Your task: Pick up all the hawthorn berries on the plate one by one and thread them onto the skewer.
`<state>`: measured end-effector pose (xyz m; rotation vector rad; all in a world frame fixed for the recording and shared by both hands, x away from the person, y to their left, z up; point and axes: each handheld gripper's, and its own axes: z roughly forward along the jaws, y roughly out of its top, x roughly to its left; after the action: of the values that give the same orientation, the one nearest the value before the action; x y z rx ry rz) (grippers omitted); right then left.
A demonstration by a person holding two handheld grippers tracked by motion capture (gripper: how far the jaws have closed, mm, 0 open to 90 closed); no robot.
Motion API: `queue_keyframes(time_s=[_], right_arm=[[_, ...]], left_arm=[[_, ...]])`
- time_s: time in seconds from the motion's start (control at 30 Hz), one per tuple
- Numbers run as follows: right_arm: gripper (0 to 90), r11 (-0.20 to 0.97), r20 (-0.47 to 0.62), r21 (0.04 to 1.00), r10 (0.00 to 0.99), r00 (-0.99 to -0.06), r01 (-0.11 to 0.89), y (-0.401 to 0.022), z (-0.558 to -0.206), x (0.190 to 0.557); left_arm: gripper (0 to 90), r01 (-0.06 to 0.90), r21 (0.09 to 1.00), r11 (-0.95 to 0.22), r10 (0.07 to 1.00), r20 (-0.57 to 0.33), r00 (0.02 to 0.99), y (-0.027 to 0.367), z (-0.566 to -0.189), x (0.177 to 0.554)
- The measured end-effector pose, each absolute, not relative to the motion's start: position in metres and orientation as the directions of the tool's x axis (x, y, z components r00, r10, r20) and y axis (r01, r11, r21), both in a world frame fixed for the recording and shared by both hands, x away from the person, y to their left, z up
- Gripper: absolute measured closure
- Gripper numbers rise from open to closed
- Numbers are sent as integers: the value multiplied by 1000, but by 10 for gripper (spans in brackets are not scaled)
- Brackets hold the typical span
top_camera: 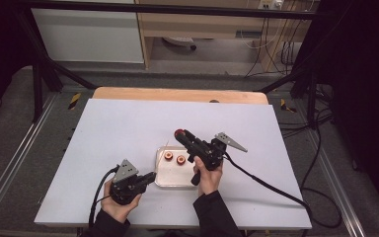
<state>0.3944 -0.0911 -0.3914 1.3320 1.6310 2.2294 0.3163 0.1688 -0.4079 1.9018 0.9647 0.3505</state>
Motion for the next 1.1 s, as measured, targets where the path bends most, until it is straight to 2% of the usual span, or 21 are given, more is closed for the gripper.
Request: queue_keyframes(time_s=[0.23,0.5,1.1], right_arm=[[608,-457,593,799,488,-640,391,-89,-394,393],[608,-420,560,823,488,-670,382,-89,-396,392],[609,-426,544,830,478,-690,360,-86,-400,391]], left_arm=[[885,484,837,-254,733,-160,661,162,-408,315],[885,485,835,-262,728,-159,667,161,-408,315],[884,499,830,-251,726,-180,664,161,-409,315]])
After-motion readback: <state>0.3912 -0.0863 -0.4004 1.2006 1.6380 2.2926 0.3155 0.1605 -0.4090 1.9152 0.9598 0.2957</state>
